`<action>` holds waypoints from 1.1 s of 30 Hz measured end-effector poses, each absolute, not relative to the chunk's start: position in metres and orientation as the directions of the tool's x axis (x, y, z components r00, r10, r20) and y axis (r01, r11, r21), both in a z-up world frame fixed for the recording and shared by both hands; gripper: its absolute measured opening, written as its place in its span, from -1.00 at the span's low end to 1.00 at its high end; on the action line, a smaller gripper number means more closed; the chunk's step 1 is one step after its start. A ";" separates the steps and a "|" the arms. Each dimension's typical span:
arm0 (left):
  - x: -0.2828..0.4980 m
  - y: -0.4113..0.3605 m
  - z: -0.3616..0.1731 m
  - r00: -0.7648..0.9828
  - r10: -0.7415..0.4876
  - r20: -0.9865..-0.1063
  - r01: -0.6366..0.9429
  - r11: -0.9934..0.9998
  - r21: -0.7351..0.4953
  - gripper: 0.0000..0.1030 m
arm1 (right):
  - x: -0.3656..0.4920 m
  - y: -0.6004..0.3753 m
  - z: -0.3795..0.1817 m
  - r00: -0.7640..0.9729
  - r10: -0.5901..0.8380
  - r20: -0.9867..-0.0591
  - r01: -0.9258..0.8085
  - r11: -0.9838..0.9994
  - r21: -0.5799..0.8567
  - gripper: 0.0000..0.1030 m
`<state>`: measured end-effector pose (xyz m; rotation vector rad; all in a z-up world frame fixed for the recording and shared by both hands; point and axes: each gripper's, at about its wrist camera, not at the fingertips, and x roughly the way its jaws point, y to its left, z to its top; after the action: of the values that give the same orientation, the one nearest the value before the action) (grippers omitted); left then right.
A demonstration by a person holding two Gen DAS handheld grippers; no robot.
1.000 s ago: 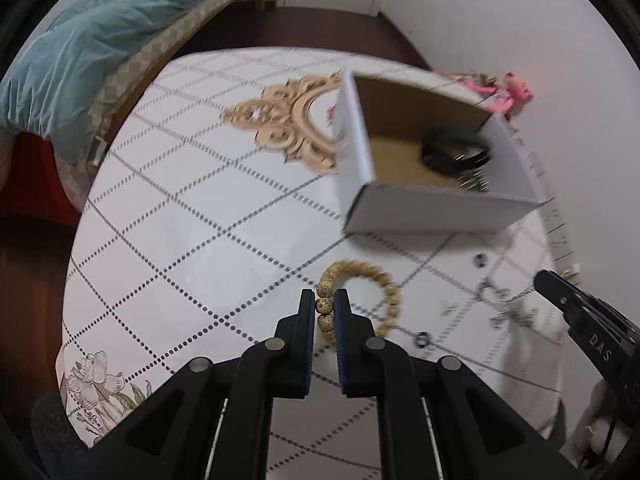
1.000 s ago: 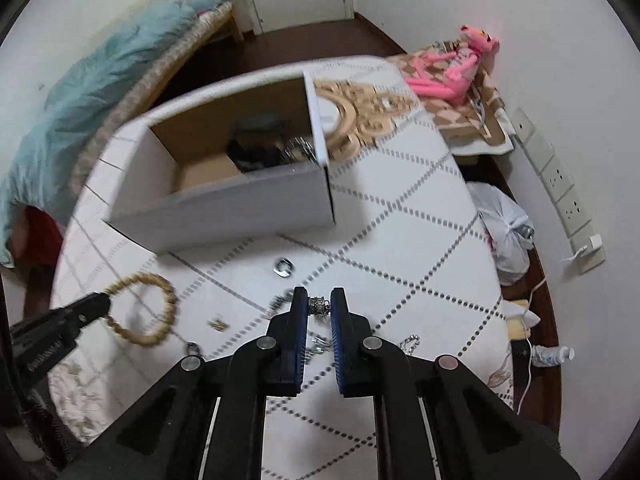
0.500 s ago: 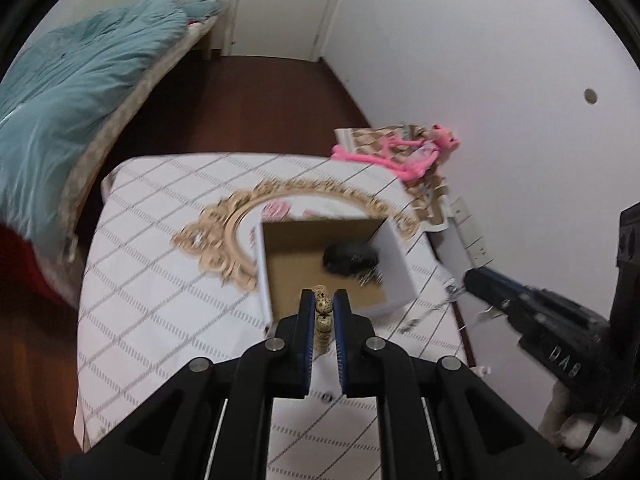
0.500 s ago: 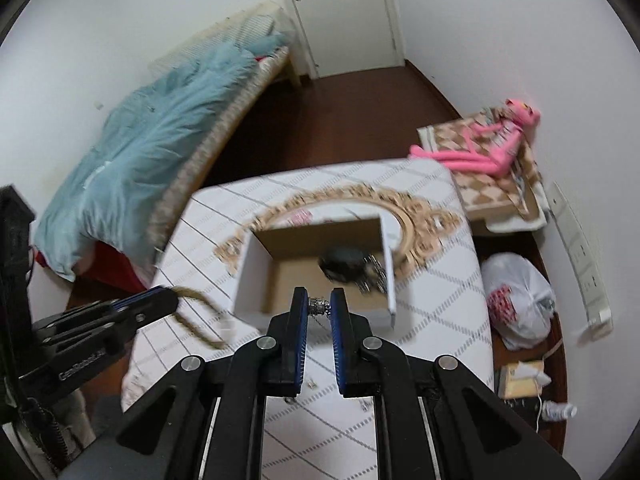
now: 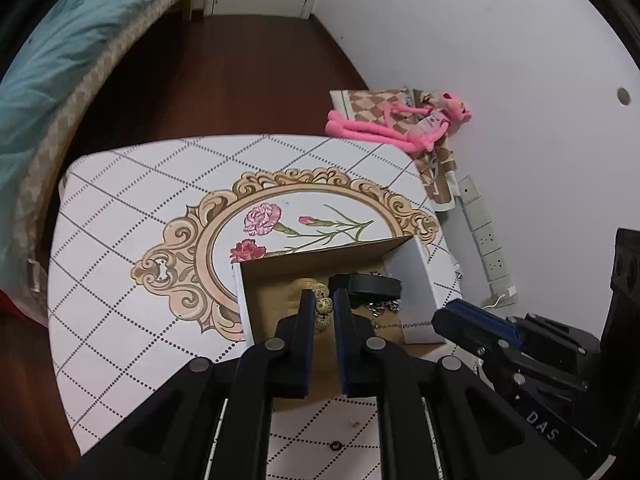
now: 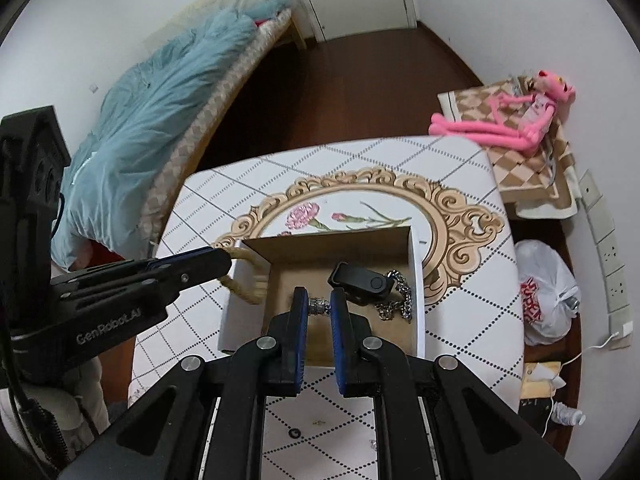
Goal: Organize jewelry
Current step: 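Lower the bracelet into the box with the left gripper while the right gripper releases the chain there, then lift both open grippers away from the box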
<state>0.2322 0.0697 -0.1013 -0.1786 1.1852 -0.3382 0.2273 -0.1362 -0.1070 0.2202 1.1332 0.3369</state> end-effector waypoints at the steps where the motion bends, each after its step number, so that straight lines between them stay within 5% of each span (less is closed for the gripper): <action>1: 0.236 0.070 -0.105 0.325 -0.341 -0.882 0.158 0.939 -0.305 -0.87 | 0.230 -0.136 -0.110 0.372 0.375 -0.849 -0.150 0.927 0.343 -0.77; 5: 0.254 0.075 -0.119 0.278 -0.292 -0.915 0.085 0.956 -0.280 -0.70 | 0.240 -0.134 -0.121 0.333 0.387 -0.860 -0.141 0.922 0.360 -0.77; 7: 0.258 0.079 -0.121 0.284 -0.255 -0.924 0.066 0.967 -0.246 -0.21 | 0.247 -0.132 -0.129 0.285 0.404 -0.869 -0.136 0.915 0.380 -0.77; 8: 0.258 0.081 -0.119 0.307 -0.242 -0.920 0.058 0.970 -0.236 0.30 | 0.250 -0.132 -0.132 0.267 0.407 -0.873 -0.129 0.913 0.386 -0.76; 9: 0.258 0.083 -0.118 0.321 -0.244 -0.915 0.054 0.969 -0.239 0.50 | 0.252 -0.131 -0.136 0.250 0.405 -0.880 -0.124 0.914 0.386 -0.76; 12: 0.258 0.087 -0.116 0.339 -0.210 -0.917 0.039 0.977 -0.209 0.57 | 0.256 -0.133 -0.144 0.215 0.381 -0.899 -0.119 0.924 0.364 -0.34; 14: 0.254 0.089 -0.116 0.351 -0.180 -0.919 0.029 0.983 -0.181 0.66 | 0.254 -0.136 -0.146 0.219 0.349 -0.911 -0.120 0.937 0.329 0.15; 18: 0.245 0.094 -0.119 0.381 -0.114 -0.917 -0.001 0.992 -0.124 0.94 | 0.246 -0.140 -0.146 0.249 0.248 -0.936 -0.128 0.967 0.222 0.30; 20: 0.236 0.094 -0.122 0.402 -0.078 -0.912 -0.020 0.995 -0.094 0.94 | 0.242 -0.142 -0.150 0.259 0.182 -0.949 -0.123 0.980 0.154 0.76; 33: 0.186 0.087 -0.140 0.418 0.003 -0.909 -0.075 0.997 -0.031 0.95 | 0.214 -0.155 -0.164 0.308 0.047 -0.950 -0.082 0.996 0.023 0.90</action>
<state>0.1861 0.0870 -0.1402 -0.0704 1.1392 0.0490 0.2141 -0.1550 -0.1645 -0.0319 1.2552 0.0850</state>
